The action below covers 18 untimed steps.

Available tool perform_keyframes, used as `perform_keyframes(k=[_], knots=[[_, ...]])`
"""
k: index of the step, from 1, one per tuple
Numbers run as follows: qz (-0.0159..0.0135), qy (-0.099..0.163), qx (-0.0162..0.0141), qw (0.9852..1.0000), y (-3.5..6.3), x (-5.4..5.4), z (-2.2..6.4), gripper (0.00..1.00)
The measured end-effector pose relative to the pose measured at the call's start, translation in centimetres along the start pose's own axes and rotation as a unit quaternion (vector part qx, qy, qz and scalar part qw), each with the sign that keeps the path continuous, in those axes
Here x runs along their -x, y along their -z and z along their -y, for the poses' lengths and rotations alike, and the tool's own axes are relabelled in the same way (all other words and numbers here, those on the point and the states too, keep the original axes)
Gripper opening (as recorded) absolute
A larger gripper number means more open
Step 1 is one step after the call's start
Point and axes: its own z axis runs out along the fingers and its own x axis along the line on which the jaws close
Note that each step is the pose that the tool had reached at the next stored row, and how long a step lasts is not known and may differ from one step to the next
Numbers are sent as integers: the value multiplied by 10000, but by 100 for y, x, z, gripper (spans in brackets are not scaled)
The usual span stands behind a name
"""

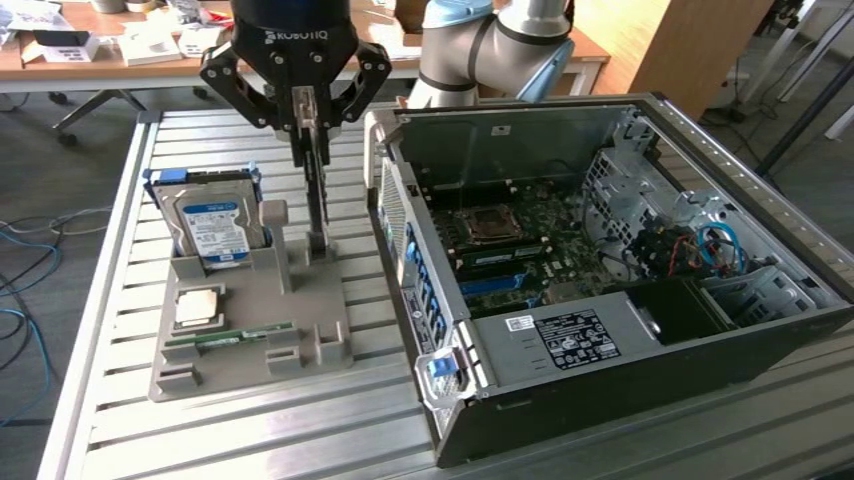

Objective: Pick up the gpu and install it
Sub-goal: 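Pick up the gpu and move the gpu toward the slot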

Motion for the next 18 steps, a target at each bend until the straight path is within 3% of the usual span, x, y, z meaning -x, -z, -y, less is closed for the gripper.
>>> perform_keyframes(k=[18], knots=[[0, 0, 0, 10000, 54, 1, -2, 27]])
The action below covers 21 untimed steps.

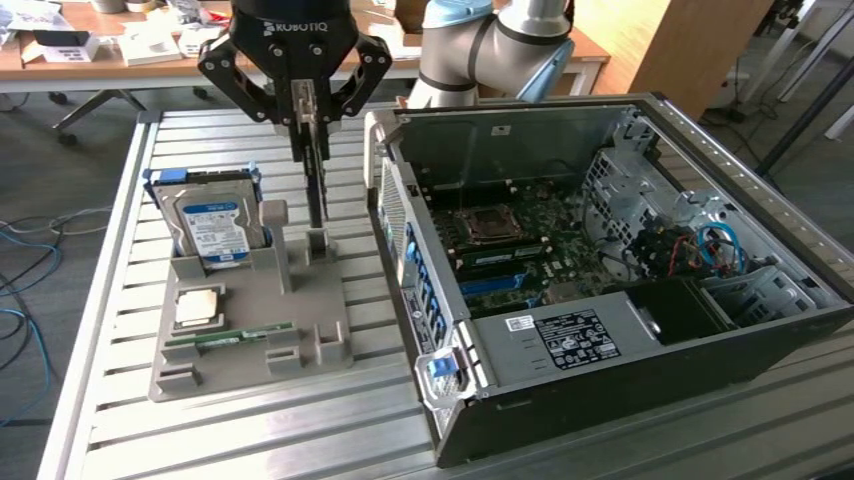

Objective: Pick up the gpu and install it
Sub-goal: 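Pick up the gpu and move the gpu toward the slot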

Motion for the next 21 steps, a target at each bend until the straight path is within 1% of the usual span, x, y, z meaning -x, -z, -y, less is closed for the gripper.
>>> perform_keyframes(k=[5, 9, 21], knots=[[0, 1, 0, 10000, 0, 20, -1, 27], [0, 0, 0, 10000, -1, 58, -2, 27], [0, 0, 0, 10000, -6, 262, -10, 27]])
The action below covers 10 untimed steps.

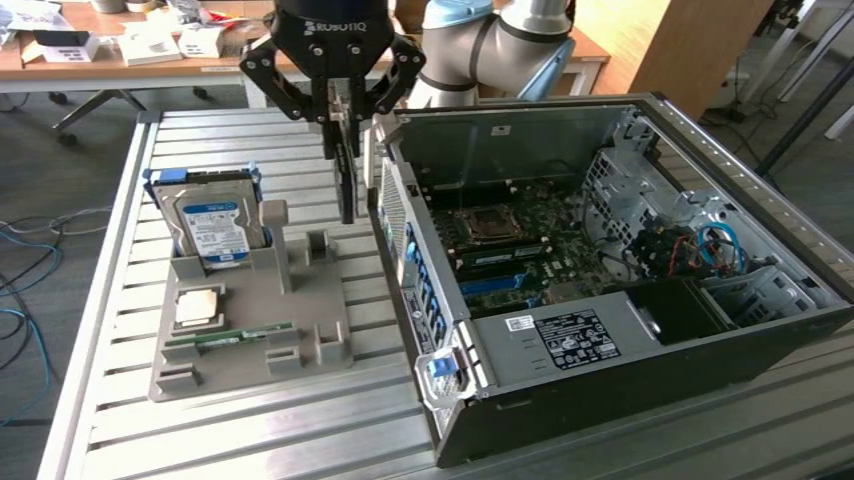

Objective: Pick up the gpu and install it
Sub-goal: 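Pick up the gpu and move the gpu toward the slot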

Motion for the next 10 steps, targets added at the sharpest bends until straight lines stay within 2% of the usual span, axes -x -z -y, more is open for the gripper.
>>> perform_keyframes(k=[10], knots=[[0, 0, 0, 10000, -6, 226, -9, 27]])
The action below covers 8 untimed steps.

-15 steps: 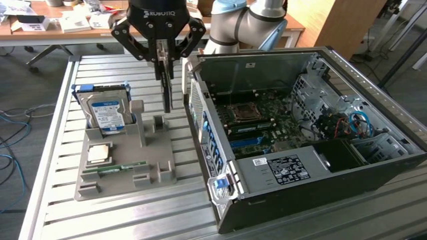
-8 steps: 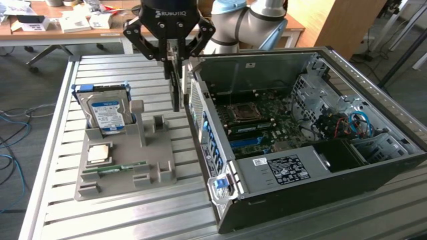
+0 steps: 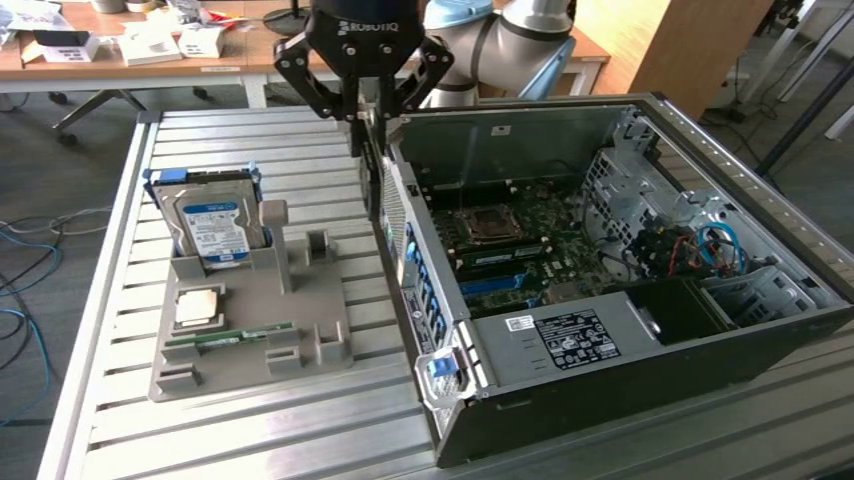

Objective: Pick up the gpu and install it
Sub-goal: 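Pick up the gpu and move the gpu toward the slot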

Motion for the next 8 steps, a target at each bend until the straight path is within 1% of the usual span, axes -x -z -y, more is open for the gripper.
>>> perform_keyframes(k=[8], knots=[[0, 0, 1, 10000, -5, 191, -8, 27]])
